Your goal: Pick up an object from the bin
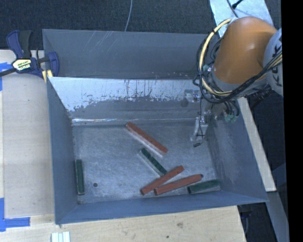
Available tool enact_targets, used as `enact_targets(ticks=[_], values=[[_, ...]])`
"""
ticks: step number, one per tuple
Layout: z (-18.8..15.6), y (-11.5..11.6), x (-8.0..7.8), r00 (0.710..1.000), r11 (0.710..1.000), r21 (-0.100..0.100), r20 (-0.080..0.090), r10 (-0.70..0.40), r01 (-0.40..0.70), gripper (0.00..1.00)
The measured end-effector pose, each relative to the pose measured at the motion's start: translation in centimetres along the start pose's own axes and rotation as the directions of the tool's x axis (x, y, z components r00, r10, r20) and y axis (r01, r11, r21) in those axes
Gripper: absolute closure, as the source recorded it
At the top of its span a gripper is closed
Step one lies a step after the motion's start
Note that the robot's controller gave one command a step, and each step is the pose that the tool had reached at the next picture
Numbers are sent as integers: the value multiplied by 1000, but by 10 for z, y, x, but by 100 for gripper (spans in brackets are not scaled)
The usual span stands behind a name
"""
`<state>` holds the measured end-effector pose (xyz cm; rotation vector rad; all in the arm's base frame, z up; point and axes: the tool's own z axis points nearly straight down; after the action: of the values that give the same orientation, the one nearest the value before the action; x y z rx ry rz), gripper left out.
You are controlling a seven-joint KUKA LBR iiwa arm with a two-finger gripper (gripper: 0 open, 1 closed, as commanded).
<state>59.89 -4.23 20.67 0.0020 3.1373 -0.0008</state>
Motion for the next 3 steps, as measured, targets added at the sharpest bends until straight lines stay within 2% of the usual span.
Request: enact_targets(ticks=[1,2,3], values=[[93,0,73,993,993,-2,-7,-120,120,0],[77,-12,71,980,980,0,-1,-200,200,0],[87,-61,107,996,996,-1,-2,-86,86,0]])
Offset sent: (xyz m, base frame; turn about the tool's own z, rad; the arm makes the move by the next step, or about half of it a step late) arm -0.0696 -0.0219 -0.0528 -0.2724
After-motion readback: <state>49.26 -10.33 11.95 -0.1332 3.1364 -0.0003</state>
